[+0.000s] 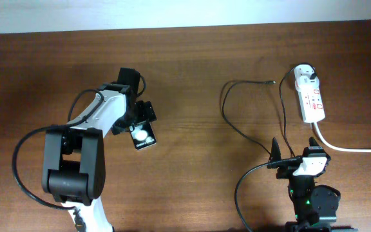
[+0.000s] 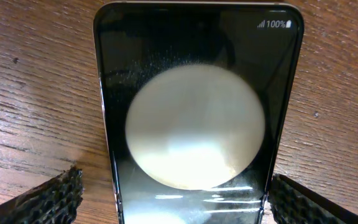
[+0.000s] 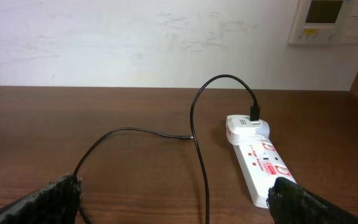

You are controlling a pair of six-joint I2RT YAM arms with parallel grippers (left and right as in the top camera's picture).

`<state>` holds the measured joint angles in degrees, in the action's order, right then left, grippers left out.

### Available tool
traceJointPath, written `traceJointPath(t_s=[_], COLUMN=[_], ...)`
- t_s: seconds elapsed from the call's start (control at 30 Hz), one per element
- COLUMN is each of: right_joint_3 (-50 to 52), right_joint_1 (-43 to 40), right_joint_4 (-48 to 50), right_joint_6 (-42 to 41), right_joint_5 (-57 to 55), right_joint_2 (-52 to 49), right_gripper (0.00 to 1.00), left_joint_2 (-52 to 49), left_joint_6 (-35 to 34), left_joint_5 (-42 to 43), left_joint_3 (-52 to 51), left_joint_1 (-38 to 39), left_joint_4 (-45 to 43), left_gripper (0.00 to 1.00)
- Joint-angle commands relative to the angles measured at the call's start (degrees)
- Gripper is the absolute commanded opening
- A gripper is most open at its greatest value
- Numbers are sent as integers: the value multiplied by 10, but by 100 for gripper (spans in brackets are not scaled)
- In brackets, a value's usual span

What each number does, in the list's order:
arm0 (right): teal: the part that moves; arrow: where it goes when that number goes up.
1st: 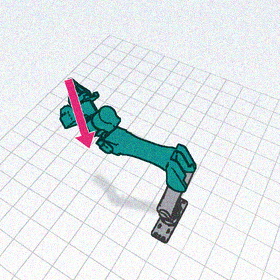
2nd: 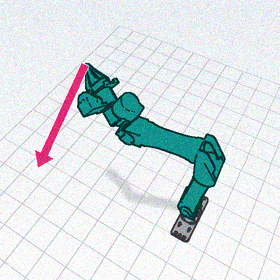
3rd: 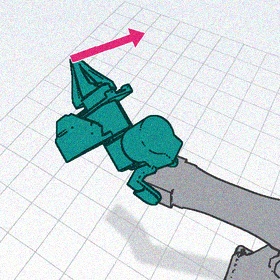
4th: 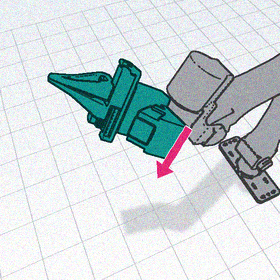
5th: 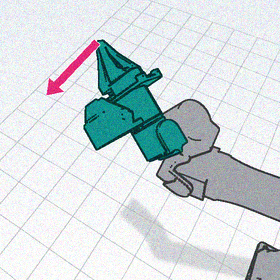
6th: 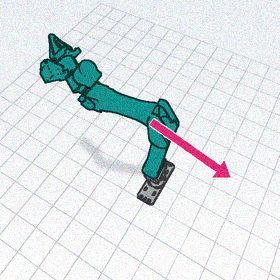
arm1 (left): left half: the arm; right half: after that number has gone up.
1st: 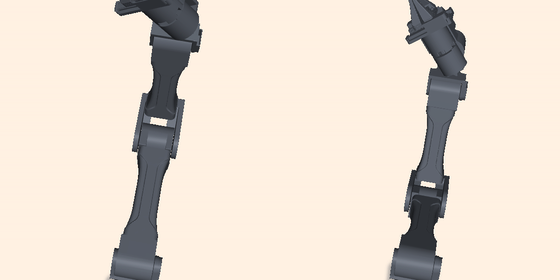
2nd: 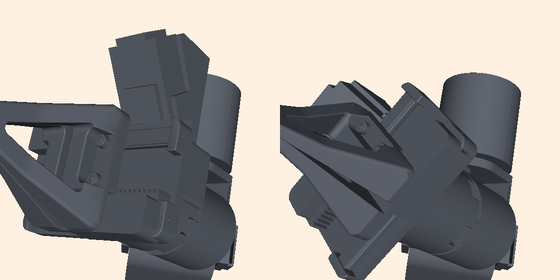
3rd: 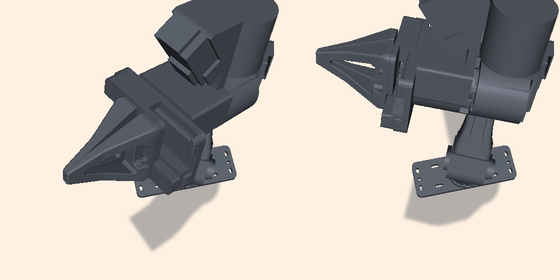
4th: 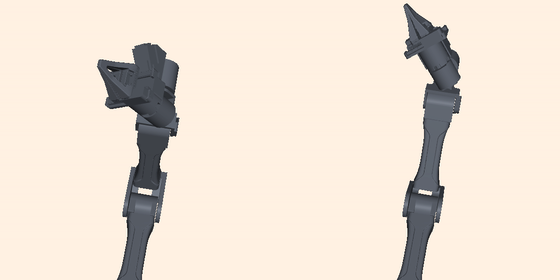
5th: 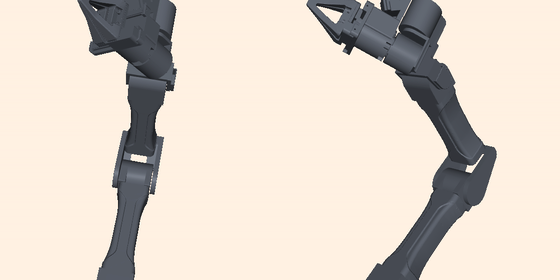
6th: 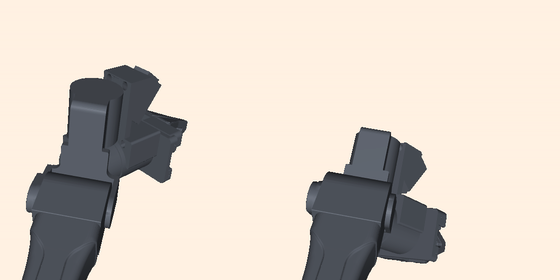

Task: Plug charger to phone and switch on socket
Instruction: 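Lower the left gripper and grasp the phone's bottom edge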

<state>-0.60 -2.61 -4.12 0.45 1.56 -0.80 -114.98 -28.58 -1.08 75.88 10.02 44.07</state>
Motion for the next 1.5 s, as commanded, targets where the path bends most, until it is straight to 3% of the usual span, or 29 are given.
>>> traceJointPath(t_s=[0.0, 0.13, 0.3, 0.4, 0.47, 0.97, 1.03, 1.13, 1.2, 1.47], right_joint_3=[3, 3, 3, 3, 3, 3, 3, 3, 3, 3], right_joint_1=[3, 3, 3, 3, 3, 3, 3, 3, 3, 3], right_joint_4=[-2, -2, -2, -2, -2, -2, -2, -2, -2, -2], right_joint_6=[-1, -1, -1, -1, -1, -1, -1, -1, -1, -1], right_joint_5=[8, 8, 8, 8, 8, 8, 8, 8, 8, 8], right_joint_2=[4, 4, 4, 4, 4, 4, 4, 4, 4, 4], right_gripper=[99, 99, 99, 99, 99, 99, 99, 99, 99, 99], left_joint_2=[-21, -21, -21, -21, -21, -21, -21, -21, -21, -23], left_joint_6=[-7, -7, -7, -7, -7, -7, -7, -7, -7, -7], left_joint_5=[-2, -2, -2, -2, -2, -2, 0, -1, -2, -2], left_joint_3=[1, 1, 1, 1, 1, 50, 60, 56, 51, 14], left_joint_1=[1, 1, 1, 1, 1, 0, 1, 1, 1, 1], left_joint_4=[-2, -1, -1, -1, 2, 45, 52, 53, 52, 25], left_gripper=[99, 99, 85, 84, 76, 66, 70, 91, 97, 99])
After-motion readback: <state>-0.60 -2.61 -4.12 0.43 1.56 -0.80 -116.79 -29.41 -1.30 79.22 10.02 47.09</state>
